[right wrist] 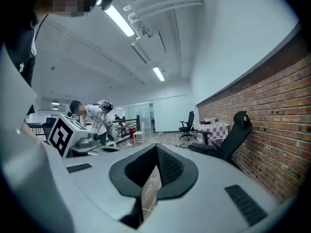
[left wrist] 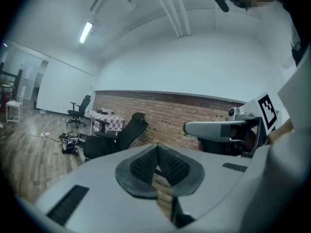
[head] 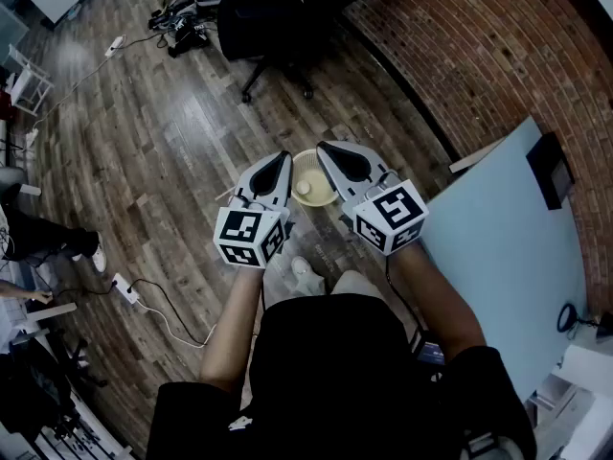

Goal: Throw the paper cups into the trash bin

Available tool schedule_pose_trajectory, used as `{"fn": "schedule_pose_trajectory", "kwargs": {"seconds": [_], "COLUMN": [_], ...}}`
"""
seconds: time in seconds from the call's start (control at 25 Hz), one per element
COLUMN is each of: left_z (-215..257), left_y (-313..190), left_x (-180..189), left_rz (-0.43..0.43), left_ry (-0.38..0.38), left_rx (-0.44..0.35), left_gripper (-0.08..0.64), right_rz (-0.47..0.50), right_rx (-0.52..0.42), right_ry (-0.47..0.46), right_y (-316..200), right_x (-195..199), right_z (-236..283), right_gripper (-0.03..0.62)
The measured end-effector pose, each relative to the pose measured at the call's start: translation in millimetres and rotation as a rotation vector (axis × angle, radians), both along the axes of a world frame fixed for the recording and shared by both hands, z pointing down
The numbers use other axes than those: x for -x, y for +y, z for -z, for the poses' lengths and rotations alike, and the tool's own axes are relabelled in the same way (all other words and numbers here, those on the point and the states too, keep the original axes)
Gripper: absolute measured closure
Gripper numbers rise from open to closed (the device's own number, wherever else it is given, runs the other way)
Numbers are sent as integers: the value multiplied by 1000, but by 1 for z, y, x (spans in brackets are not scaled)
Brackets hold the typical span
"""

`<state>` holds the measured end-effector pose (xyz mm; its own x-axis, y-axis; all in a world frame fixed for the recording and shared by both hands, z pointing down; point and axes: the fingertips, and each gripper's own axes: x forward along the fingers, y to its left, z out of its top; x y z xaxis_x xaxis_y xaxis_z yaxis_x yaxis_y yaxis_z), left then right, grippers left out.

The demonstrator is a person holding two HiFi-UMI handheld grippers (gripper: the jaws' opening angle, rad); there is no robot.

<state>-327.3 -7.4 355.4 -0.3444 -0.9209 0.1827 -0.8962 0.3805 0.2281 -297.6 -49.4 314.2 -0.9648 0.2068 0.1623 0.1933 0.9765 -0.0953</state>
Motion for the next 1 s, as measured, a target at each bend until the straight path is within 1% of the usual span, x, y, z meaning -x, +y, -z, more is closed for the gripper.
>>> {"fn": "schedule_pose_trajectory", "kwargs": {"seconds": [0.12, 0.2, 0.28, 0.36, 0.6, 1.0], "left_z": [4, 10, 18, 24, 35, 59], "left_y": [-5, -7, -9, -12, -17, -15], "left_x": [-6, -10, -16, -24, -61, -126], "left_rz": [-9, -2, 10, 18, 11, 9], "left_ry": [0, 4, -10, -30, -73, -123], "left_rx": [-4, -28, -54, -63, -49, -52], "left_gripper": [552, 552, 552, 552, 552, 552], "right_rz": [-16, -29, -40, -46, -61, -47], "right_rx": [-1, 3, 6, 8, 21, 16], "right_ry": [-18, -27, -34, -43, -61, -97], "right_y": [-6, -10, -14, -18, -26, -20], "right_x": [-10, -16, -25, -35, -68, -125], "right_z": [8, 12, 15, 18, 24, 43], "right_gripper": [588, 589, 589, 589, 590, 589]}}
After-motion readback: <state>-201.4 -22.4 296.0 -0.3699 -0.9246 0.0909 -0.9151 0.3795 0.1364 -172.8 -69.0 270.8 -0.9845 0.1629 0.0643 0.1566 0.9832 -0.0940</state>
